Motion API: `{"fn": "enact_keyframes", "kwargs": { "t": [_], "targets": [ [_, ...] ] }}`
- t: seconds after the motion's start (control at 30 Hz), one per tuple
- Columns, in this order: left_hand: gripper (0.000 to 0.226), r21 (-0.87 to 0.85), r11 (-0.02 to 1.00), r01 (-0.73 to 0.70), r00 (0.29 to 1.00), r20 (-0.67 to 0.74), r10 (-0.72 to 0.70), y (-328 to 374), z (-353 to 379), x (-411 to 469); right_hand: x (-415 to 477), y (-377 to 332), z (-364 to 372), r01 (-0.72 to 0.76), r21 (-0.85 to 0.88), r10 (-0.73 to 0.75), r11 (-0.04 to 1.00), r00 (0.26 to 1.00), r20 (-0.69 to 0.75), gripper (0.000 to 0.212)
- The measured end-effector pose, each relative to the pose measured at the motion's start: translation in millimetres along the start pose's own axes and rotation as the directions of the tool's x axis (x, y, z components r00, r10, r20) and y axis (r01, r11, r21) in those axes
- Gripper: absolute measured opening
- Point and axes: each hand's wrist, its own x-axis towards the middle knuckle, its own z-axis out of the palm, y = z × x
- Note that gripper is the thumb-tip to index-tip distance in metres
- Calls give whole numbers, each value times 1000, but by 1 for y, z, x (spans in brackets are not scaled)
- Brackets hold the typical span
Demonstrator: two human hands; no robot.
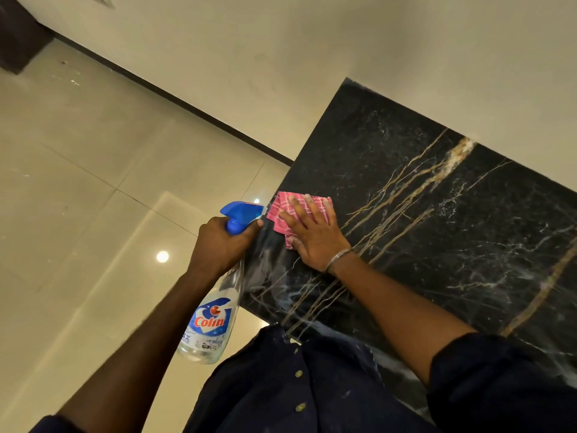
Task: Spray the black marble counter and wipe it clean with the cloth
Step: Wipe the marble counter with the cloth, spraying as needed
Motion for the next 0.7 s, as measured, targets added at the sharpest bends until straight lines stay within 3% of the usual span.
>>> {"fn": "enact_keyframes", "kwargs": {
  "t": [0.23, 0.47, 0.7],
  "targets": [
    [46, -34, 998, 50, 999, -8, -50, 2, 4, -11, 37, -43, -15, 23, -20, -23, 1000, 1000, -11, 63],
    [39, -24, 998, 57, 998, -20, -57, 11, 5, -15, -48, -6, 28, 96, -5, -96, 995, 989, -111, 64],
    [36, -28, 998, 55, 998, -32, -56, 13, 10, -21, -29, -20, 20, 49, 2, -49, 999, 998, -33, 63]
  ]
}}
